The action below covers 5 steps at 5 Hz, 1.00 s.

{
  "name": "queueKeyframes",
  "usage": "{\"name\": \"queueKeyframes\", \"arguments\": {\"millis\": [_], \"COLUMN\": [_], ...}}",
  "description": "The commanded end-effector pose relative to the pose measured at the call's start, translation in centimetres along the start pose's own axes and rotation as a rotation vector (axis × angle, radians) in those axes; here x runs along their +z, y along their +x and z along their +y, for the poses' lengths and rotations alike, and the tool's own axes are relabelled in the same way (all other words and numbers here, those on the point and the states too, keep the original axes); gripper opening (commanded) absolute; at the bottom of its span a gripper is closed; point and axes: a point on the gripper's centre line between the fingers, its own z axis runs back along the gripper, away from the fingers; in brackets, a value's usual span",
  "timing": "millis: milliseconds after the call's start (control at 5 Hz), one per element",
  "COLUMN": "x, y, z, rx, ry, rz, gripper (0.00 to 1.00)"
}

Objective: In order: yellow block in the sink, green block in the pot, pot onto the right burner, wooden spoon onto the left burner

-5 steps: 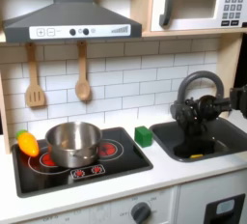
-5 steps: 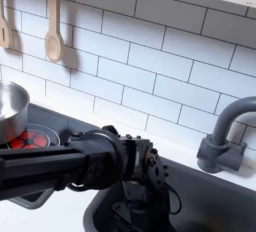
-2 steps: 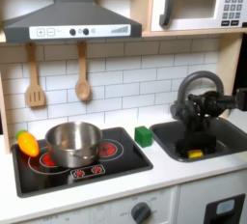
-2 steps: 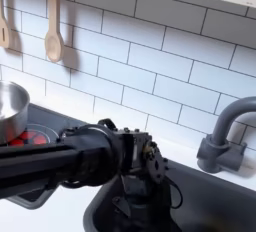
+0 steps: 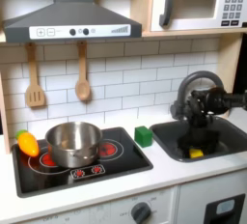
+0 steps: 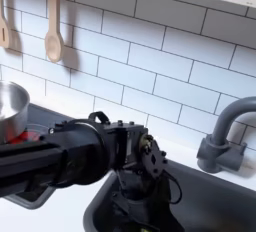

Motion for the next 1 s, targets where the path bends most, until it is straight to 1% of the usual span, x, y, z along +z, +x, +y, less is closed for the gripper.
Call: {"name": "queueKeyframes", "arguments": {"millis": [0,200,400,600,800], "x": [2.7,3.5,4.6,5.6,6.6], "y": [0.6,0.8,1.6,2.4,2.6], "z": [1.3,2.4,3.0,3.4,4.3], "rx": [0.038,0.056,0.064,0.071,0.115], "ry": [0.001,0.009,0.018,0.034,0.059], "rz": [-0.048,-0.062,-0.083,-0.102,-0.092], "gripper": [1.00,1.00,1.00,1.00,1.00]}}
